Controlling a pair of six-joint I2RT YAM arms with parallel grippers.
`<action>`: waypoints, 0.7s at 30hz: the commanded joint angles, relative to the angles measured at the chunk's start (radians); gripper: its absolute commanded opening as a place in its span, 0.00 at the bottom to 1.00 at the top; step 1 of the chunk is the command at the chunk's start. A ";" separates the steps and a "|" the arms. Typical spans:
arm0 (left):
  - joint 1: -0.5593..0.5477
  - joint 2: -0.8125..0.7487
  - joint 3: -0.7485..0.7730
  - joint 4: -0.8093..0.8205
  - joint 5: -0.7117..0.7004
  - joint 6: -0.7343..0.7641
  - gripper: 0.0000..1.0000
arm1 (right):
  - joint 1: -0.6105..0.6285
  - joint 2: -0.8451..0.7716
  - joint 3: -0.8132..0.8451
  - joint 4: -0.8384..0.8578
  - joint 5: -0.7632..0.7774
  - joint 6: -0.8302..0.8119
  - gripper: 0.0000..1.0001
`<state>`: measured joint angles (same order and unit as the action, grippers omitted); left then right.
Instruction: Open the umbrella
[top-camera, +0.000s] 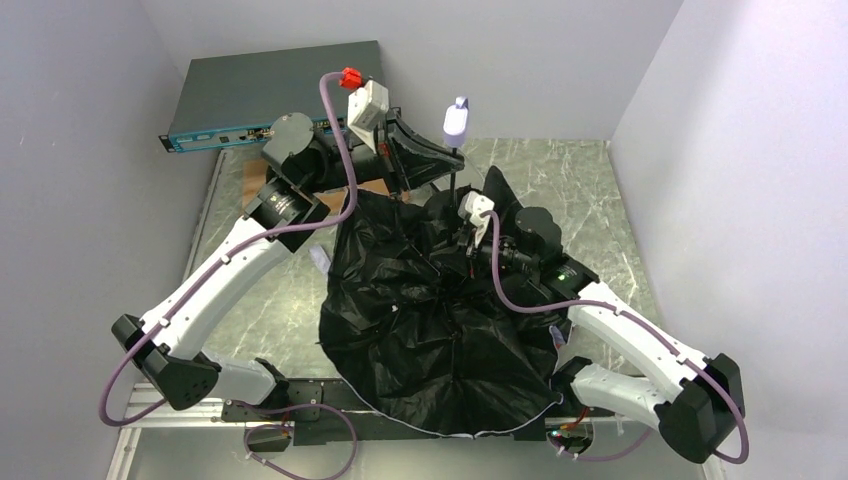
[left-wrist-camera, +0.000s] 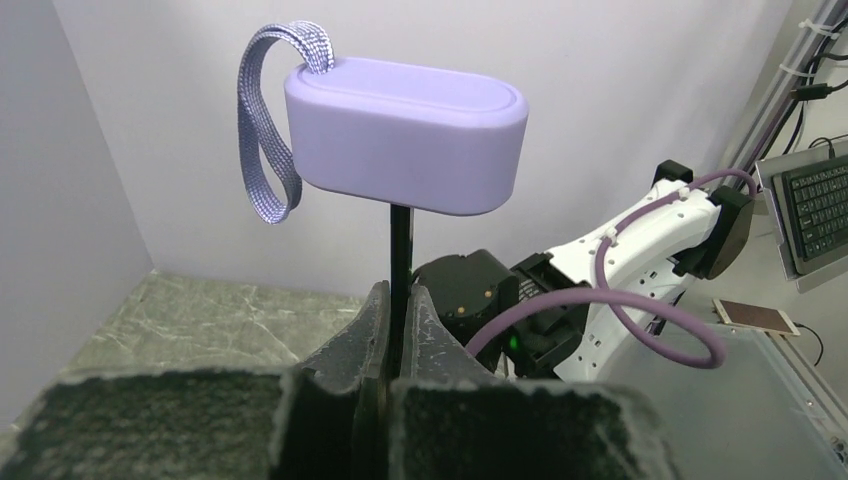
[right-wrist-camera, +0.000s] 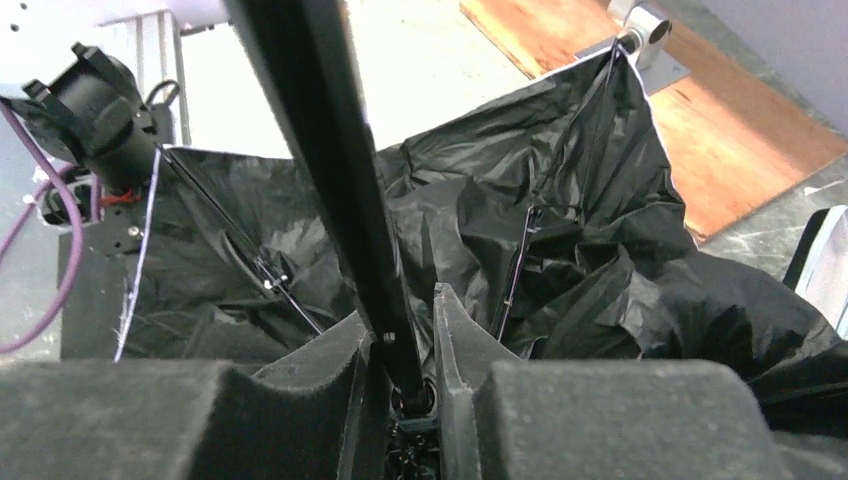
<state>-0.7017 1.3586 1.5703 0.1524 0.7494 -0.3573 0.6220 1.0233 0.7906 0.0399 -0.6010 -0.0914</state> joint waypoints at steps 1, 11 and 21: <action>0.021 -0.021 0.095 0.070 0.016 -0.013 0.00 | -0.012 -0.005 -0.044 0.059 0.006 -0.060 0.20; 0.057 -0.027 0.218 0.059 0.025 0.024 0.00 | -0.054 0.010 -0.116 -0.006 -0.020 -0.158 0.15; 0.077 -0.012 0.324 0.074 0.023 0.020 0.00 | -0.101 0.046 -0.125 -0.086 -0.045 -0.275 0.18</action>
<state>-0.6449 1.4082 1.7546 -0.0261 0.8104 -0.3092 0.5461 1.0222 0.7124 0.1528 -0.6422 -0.2584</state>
